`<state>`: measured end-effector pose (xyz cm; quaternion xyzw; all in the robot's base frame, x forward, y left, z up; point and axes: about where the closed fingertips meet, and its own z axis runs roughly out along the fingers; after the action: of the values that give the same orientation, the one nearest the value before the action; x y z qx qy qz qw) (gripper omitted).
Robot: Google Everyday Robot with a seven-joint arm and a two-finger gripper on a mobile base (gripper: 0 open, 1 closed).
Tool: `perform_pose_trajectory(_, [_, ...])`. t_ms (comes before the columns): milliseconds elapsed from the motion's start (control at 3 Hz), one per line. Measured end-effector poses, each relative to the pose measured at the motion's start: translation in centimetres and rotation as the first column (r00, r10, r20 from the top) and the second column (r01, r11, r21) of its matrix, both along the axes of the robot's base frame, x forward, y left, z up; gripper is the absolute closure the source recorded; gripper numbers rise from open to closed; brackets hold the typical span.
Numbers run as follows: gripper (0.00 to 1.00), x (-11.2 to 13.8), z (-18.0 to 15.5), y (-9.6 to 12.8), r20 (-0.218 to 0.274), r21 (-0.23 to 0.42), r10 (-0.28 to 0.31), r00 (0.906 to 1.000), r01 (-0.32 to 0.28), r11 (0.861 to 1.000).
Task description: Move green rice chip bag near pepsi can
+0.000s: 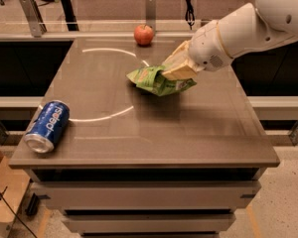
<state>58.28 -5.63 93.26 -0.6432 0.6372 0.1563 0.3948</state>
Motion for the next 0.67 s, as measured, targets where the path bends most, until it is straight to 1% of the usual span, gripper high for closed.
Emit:
perform_pose_trajectory(333, [1.00, -0.2, -0.2, 0.5, -0.012, 0.002, 0.018, 0.9998, -0.018, 1.000])
perform_pose_trajectory(667, [1.00, -2.4, -0.6, 3.9, -0.033, 0.049, 0.092, 0.9952, -0.090, 0.995])
